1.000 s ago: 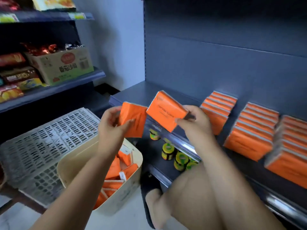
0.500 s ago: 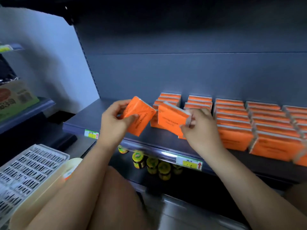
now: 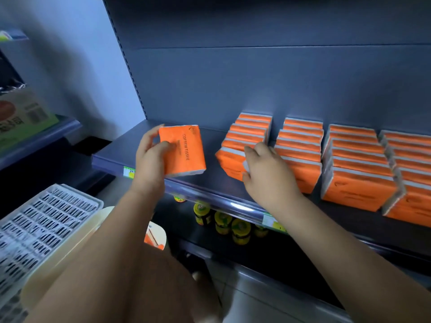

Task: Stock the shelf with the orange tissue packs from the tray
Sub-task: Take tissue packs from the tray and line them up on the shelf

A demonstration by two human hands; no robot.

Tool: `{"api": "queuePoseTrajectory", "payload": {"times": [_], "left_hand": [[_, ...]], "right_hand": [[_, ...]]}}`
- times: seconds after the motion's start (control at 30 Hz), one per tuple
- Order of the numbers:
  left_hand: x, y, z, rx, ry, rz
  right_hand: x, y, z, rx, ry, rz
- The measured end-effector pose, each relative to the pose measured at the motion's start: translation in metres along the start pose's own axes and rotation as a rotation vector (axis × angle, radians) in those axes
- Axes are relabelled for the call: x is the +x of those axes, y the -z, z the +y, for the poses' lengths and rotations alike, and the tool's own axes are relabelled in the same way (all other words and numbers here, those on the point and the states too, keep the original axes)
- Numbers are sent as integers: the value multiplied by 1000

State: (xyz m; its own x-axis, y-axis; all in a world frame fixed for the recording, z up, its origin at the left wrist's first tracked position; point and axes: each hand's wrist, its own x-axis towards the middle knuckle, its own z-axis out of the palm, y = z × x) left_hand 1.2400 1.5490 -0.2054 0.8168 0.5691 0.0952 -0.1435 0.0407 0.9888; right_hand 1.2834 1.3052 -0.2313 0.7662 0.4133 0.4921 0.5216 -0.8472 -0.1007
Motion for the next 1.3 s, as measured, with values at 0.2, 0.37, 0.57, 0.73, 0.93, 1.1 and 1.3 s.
{"api": "queuePoseTrajectory", "payload": {"times": [0.2, 0.37, 0.57, 0.73, 0.93, 1.1, 1.3], "left_hand": [[5, -4, -4, 29, 50, 18], [9, -5, -6, 27, 156, -63], [3, -11, -9, 33, 197, -204], [-2, -17, -11, 34, 231, -372], [-14, -25, -19, 180, 112, -494], [-17, -30, -34, 488, -235, -366], [-10, -37, -40, 649, -159, -433]], "right_hand": [[6, -16, 8, -183, 85, 61], [8, -24, 14, -220, 33, 53], [9, -24, 15, -237, -10, 42], [-3, -7, 3, -67, -42, 167], [-26, -5, -12, 541, -228, 183], [-36, -18, -14, 612, -364, 211], [-38, -24, -15, 478, -336, 168]]}}
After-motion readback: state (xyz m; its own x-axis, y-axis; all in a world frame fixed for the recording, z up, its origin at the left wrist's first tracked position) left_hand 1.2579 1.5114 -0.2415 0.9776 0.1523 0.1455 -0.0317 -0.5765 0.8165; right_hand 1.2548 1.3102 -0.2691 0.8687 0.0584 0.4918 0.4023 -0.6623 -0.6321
